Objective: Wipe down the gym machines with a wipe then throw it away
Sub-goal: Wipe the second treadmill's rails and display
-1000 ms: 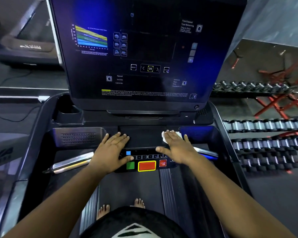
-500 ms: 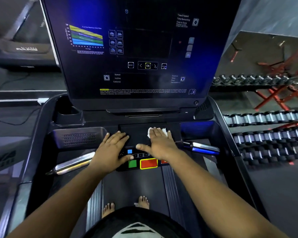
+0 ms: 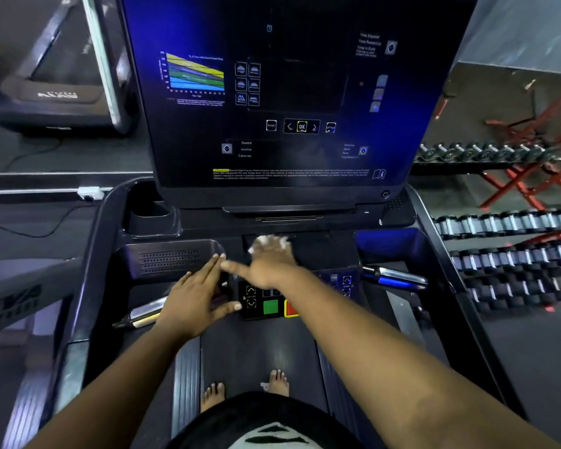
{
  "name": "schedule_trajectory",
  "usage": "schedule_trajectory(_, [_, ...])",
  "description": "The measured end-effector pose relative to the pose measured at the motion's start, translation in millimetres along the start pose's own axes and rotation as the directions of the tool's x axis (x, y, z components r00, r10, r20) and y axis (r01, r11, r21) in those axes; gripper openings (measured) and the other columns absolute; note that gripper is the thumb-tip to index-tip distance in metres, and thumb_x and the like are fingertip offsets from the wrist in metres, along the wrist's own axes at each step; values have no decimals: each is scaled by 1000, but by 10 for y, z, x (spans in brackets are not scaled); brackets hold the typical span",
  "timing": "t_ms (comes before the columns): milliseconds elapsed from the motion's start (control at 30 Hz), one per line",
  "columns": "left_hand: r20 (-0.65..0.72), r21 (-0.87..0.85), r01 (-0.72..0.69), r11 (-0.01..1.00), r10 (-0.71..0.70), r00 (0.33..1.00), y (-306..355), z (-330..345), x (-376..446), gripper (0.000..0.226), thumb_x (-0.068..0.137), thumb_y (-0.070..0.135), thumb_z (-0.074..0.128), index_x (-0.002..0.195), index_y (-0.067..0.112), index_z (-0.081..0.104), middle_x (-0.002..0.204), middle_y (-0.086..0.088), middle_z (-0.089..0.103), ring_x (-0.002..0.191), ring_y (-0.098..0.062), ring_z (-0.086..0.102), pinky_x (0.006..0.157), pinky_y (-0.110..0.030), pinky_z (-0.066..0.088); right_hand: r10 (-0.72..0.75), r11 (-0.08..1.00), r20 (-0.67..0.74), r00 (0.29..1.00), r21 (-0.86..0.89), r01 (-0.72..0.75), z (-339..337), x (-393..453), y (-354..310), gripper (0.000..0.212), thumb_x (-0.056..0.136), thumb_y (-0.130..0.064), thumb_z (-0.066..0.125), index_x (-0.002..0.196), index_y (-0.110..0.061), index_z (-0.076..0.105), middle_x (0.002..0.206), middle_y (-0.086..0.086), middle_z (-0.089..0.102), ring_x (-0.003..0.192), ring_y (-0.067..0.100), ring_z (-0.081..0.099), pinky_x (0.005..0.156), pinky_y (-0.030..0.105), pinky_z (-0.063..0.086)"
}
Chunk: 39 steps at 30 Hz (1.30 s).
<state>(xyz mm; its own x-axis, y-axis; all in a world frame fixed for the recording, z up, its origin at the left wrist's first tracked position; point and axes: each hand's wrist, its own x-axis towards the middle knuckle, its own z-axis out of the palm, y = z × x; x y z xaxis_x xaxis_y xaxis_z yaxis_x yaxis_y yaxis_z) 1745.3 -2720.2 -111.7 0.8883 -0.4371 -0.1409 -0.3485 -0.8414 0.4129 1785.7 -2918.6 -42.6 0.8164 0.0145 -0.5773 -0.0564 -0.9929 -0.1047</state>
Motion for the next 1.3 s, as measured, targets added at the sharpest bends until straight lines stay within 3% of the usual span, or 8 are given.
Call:
schedule_trajectory(200, [-2, 41, 2, 999, -2, 1000, 7, 22, -27, 112, 74, 91, 23, 164, 27, 0, 171, 4, 4, 156, -20, 22, 123, -49, 20, -324, 946, -181, 929, -74, 316, 300, -368, 218, 124, 69, -94, 26, 162, -13, 11, 169, 5, 12, 156, 20, 7, 126, 46, -1])
schedule_trajectory(400, [66, 44, 13, 999, -16, 998, 27, -46, -2, 120, 68, 95, 17, 162, 29, -14, 170, 9, -10, 158, -17, 5, 126, -49, 11, -153, 981, -406, 901, -176, 87, 860, -750, 624, 124, 73, -93, 26, 160, -5, 14, 166, 14, 19, 156, 31, 9, 124, 56, 7])
schedule_trajectory(500, [89, 46, 2, 999, -6, 996, 10, -39, 22, 124, 64, 96, 20, 162, 28, -15, 170, 9, -13, 158, -17, 3, 126, -49, 12, -279, 957, -377, 883, -182, 224, 1045, -694, 222, 127, 74, -93, 26, 160, -2, 7, 169, 17, 2, 156, 33, -6, 123, 59, 7])
schedule_trajectory(600, [112, 73, -43, 996, 35, 993, -14, -54, 0, 123, 73, 89, 41, 161, 23, -15, 167, 9, -19, 158, -16, -1, 126, -48, 10, -372, 923, -347, 861, -238, 303, 848, -495, -141, 125, 74, -91, 35, 161, -6, 11, 169, 13, 12, 156, 29, 5, 124, 58, 10])
schedule_trajectory(667, [133, 75, -39, 996, 28, 991, -4, -59, -18, 128, 78, 80, 60, 160, 20, -19, 163, 11, -25, 156, -12, -9, 126, -46, 6, -342, 940, -290, 894, -117, 322, 531, -272, -228, 118, 77, -88, 43, 160, -9, 15, 168, 10, 17, 155, 27, 12, 125, 52, 9])
schedule_trajectory(833, [156, 82, -24, 996, 11, 988, 13, -90, 2, 137, 75, 79, 66, 158, 19, -24, 163, 9, -27, 158, -16, -9, 127, -46, 3, -242, 970, -62, 968, 3, 242, 64, 19, -88, 110, 83, -85, 40, 163, -19, 2, 170, 2, -3, 156, 25, 6, 124, 52, 5])
schedule_trajectory(1067, [107, 116, -60, 991, 48, 993, 21, -67, -21, 136, 73, 76, 72, 159, 26, -22, 171, 4, -13, 159, -23, 2, 126, -51, 14, -319, 945, -422, 849, -206, 253, 833, -564, 113, 118, 75, -92, 26, 162, -14, 12, 168, 5, 18, 155, 23, 14, 124, 57, 11])
schedule_trajectory(1300, [110, 168, -63, 984, 45, 993, 37, -85, -9, 137, 73, 76, 72, 156, 33, -29, 171, 5, -14, 158, -24, 5, 125, -50, 20, 27, 984, -420, 907, -151, -99, 1446, -725, 705, 127, 74, -92, 28, 160, -5, -6, 168, 18, -9, 156, 36, -5, 117, 72, 4])
